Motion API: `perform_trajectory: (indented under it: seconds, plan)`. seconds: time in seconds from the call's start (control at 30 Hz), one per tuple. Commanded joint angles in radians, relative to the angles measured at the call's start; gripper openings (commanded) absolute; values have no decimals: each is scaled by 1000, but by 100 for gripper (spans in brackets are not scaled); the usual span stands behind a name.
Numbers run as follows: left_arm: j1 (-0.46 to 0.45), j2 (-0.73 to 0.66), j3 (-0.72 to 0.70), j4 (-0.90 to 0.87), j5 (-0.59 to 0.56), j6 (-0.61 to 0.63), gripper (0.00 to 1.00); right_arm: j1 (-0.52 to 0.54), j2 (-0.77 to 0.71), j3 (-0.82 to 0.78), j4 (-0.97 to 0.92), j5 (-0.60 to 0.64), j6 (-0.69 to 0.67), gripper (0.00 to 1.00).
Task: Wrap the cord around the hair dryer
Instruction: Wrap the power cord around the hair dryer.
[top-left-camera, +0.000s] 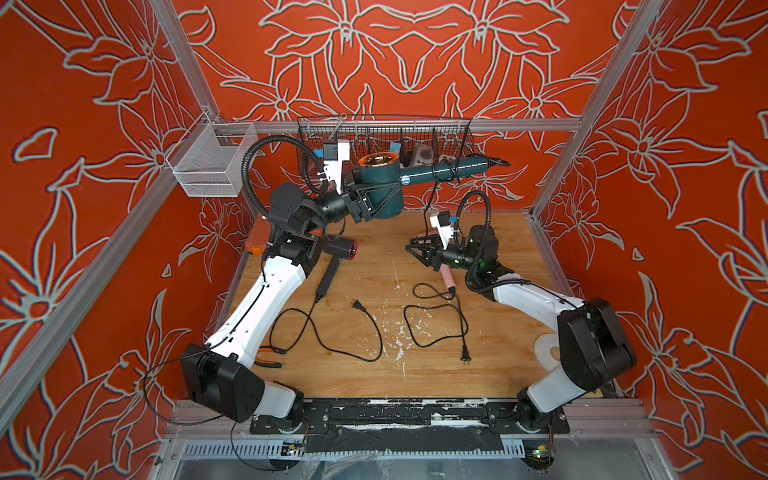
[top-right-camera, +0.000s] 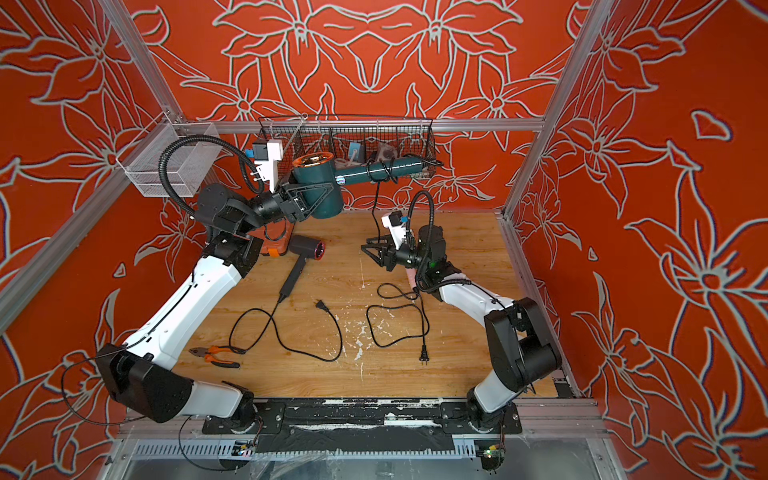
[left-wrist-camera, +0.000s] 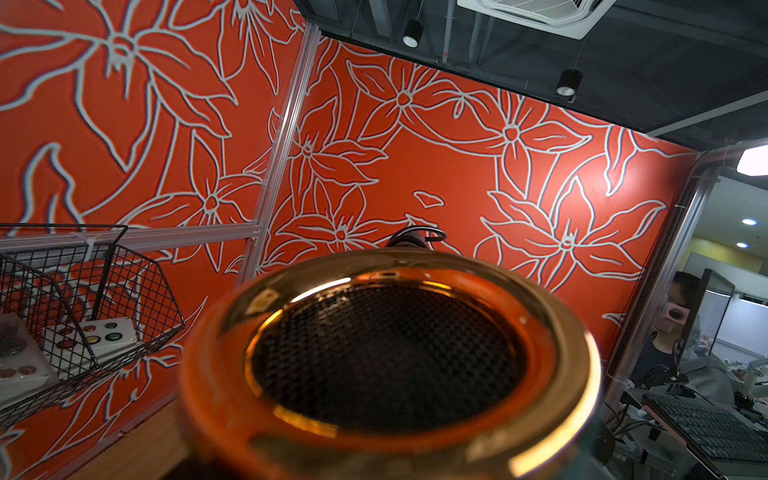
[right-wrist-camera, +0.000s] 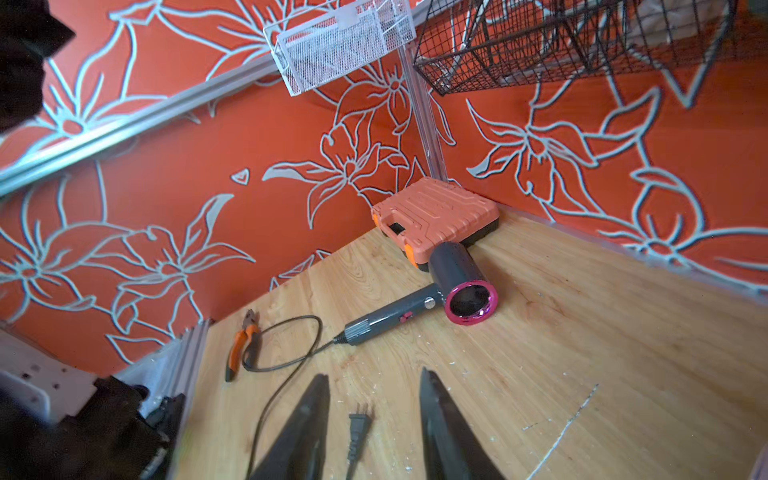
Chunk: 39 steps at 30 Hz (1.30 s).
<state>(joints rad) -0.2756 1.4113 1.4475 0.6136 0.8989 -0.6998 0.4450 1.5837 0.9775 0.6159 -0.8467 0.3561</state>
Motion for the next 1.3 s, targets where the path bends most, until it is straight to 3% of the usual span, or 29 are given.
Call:
perform_trajectory:
  seconds: [0.0,0.07,0.27,0.4,0.77,1.03,1.27]
  plan:
    - [6,-45,53,54,-8,12,0,8,-1,-10,13,-6,2,22]
    - [8,-48,54,32,-8,29,0,8,-22,-40,6,8,-3,21]
    - [16,-46,47,36,-9,28,0,7,-104,-103,-68,36,-54,33]
    - [16,-43,48,46,-11,19,0,8,-125,-102,-110,37,-77,32]
    - [16,-49,40,31,-12,29,0,7,-143,-115,-129,49,-77,22]
    - [16,-47,44,-16,-60,80,0,10,-179,-168,-124,105,-48,0]
    - [19,-16,18,1,-150,85,0,71,-286,-223,-252,249,-81,0]
